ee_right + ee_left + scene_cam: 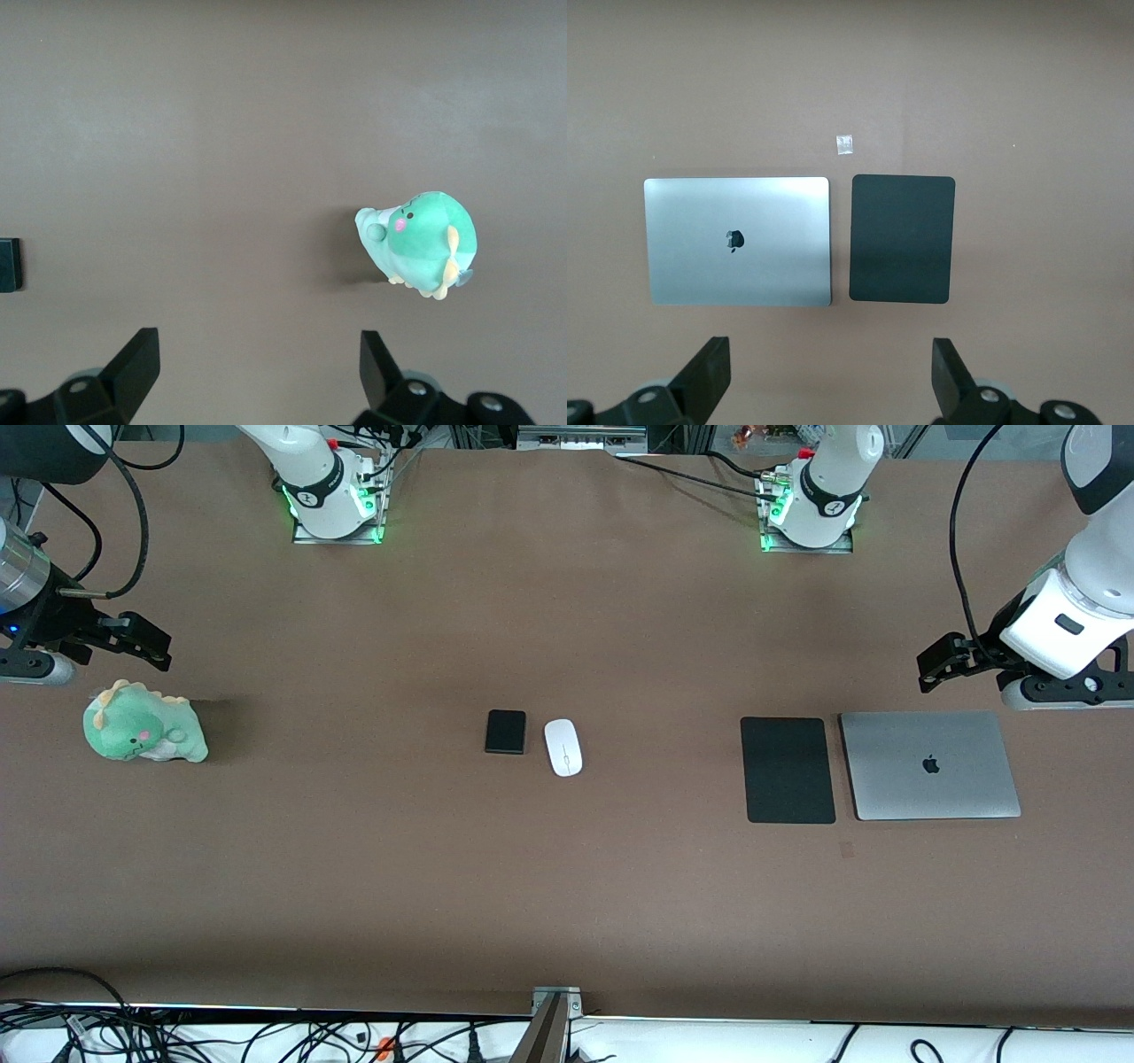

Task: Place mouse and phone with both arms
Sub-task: 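Move the left gripper over to the white mouse, then grasp the white mouse with the left gripper while the right gripper reaches the phone, then carry the mouse onto the black pad while the right gripper lifts the phone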

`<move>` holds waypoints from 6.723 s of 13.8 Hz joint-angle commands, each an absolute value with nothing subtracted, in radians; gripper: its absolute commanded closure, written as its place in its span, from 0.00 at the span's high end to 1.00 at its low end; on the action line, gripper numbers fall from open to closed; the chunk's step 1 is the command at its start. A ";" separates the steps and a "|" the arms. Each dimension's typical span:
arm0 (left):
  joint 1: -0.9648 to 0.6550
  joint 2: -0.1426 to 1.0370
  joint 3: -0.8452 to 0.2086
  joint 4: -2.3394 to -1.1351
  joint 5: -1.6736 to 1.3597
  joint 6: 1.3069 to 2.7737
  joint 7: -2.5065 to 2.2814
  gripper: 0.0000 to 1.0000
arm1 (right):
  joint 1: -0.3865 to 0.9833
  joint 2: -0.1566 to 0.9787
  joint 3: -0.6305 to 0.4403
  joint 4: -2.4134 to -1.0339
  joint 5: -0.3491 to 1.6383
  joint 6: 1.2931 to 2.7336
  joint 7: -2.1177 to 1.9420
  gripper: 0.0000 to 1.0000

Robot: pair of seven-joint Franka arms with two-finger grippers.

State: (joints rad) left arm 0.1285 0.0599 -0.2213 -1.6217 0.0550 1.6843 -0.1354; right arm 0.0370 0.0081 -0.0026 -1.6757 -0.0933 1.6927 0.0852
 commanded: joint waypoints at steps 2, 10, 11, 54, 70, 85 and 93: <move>0.138 0.024 -0.227 -1.646 0.038 1.687 -0.121 1.00 | 0.043 -0.008 -0.008 -1.692 -0.072 1.697 0.086 1.00; 0.114 0.069 -0.247 -1.606 0.037 1.666 -0.118 1.00 | 0.043 -0.006 -0.006 -1.692 -0.061 1.697 0.087 1.00; 0.107 0.133 -0.250 -1.603 0.041 1.661 -0.124 1.00 | 0.043 -0.006 -0.006 -1.692 -0.061 1.695 0.087 1.00; -0.739 0.927 -0.067 -1.313 -0.028 2.303 -1.164 1.00 | 0.143 0.097 0.025 -1.870 0.086 1.917 0.232 1.00; -0.559 0.728 -0.071 -1.438 -0.025 2.160 -0.840 0.25 | 0.322 0.294 0.025 -1.876 0.086 2.167 0.566 1.00; -0.106 0.345 -0.081 -2.089 -0.026 2.360 -0.083 0.27 | 0.615 0.575 0.014 -1.867 0.069 2.583 0.729 1.00; -0.068 0.454 -0.081 -2.091 -0.038 2.439 -0.103 0.64 | 0.734 0.652 -0.069 -1.864 0.009 2.631 0.810 1.00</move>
